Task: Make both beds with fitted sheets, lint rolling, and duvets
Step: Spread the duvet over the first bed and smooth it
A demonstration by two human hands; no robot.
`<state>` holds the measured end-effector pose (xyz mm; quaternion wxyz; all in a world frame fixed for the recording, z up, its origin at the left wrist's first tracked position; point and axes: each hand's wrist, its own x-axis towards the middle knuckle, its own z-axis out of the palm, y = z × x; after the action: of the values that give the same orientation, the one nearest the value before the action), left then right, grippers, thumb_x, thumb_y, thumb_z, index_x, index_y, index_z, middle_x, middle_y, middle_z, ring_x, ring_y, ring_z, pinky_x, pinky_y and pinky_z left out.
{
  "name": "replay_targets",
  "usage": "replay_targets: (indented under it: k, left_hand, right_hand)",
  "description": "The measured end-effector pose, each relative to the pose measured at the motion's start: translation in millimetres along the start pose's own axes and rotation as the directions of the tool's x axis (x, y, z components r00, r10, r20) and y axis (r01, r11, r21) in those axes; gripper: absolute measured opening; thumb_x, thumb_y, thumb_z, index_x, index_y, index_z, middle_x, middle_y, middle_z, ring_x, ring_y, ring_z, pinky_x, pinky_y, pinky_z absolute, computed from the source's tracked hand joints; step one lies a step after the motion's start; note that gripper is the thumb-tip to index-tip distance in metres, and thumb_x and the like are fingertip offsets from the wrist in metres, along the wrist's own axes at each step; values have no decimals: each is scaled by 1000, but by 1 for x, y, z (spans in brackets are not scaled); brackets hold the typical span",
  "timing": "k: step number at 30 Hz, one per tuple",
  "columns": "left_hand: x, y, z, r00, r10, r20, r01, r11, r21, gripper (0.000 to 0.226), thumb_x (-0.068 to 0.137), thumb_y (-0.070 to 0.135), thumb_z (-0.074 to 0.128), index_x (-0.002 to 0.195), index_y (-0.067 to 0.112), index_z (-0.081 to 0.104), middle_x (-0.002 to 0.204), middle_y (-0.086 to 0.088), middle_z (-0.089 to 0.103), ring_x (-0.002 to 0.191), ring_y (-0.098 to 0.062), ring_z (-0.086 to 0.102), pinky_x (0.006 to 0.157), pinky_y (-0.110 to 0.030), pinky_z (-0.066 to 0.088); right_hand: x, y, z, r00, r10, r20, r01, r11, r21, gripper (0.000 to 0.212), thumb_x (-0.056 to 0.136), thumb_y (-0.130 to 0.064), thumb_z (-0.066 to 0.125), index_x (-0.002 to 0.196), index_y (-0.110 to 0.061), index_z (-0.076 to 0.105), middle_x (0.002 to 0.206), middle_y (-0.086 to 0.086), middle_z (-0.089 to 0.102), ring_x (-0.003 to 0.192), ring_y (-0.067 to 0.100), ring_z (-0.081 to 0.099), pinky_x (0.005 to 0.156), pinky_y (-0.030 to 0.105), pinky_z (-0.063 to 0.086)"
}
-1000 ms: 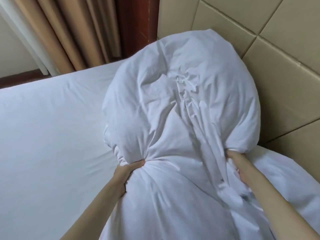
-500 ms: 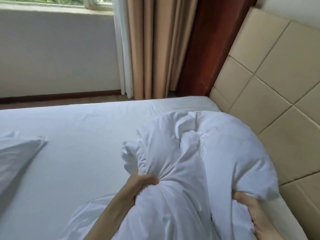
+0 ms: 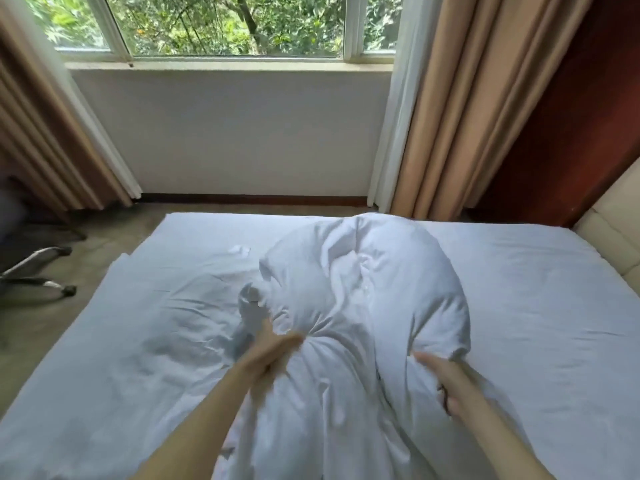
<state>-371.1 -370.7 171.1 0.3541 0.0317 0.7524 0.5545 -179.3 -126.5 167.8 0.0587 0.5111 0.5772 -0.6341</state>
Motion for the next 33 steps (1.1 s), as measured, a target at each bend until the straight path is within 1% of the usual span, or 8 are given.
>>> replay_targets:
  k: [3,5,10,12,14,17,23,33]
  left_hand:
    - [6,-78,-55,945,-297,-137,325,810,489,94,68,42,68,146,15,22,137,-22,39,114,-31,50,96,-31,42]
    - [-5,-116,-77,918,-328,-221,393,684,615,77,73,36,55,143,16,31,147,-21,30,133,-34,34,106,-31,33]
    - [-34,-128,-95,953,-51,-299,175,897,405,32,85,0,54,114,12,63,128,-9,55,126,-24,46,102,-27,32]
    - [-38,-123,-104,919,-64,-388,201,925,322,24,89,4,54,111,10,64,119,-9,61,117,-25,54,90,-27,39]
    - [-45,-121,-112,890,-114,-442,250,932,263,28,89,3,51,115,9,62,120,-9,61,113,-25,56,86,-27,40]
    - [-54,-126,-126,846,-158,-510,285,941,181,35,86,-1,48,116,9,62,125,-10,60,115,-26,55,91,-30,41]
    - [-77,-129,-164,778,-160,-608,288,950,119,34,87,-4,47,117,5,61,123,-12,60,115,-27,54,94,-32,41]
    - [-85,-171,-335,734,-197,-651,331,939,89,39,87,-3,47,123,4,59,128,-16,57,118,-31,52,95,-37,42]
  right_hand:
    - [-3,17,54,998,-9,-55,-7,961,-277,25,84,-3,67,104,11,64,99,22,67,84,26,58,73,32,42]
    - [-10,25,80,998,27,-57,-44,942,-332,22,85,-2,64,102,13,64,110,28,64,88,27,59,71,33,42]
    - [-2,37,90,977,-27,-214,-86,861,-502,20,73,-26,63,69,-8,56,90,17,64,81,26,58,72,29,45]
    - [15,36,97,966,-43,-253,-124,783,-609,48,66,-32,62,100,2,63,112,24,61,102,34,58,84,33,48]
    - [17,29,108,954,-11,-301,-208,698,-685,83,75,-38,65,136,12,36,139,34,32,127,43,38,100,41,40]
    - [-1,10,133,973,-149,-175,-49,608,-793,78,88,-34,58,149,-10,16,146,37,2,137,49,13,108,46,29]
    - [-23,8,198,884,-276,377,467,516,-718,55,87,-24,55,138,-10,38,142,12,39,131,26,40,101,29,34]
    - [-43,10,294,890,-262,373,453,408,-793,54,90,-19,55,141,-8,40,146,8,41,135,21,38,102,24,30]
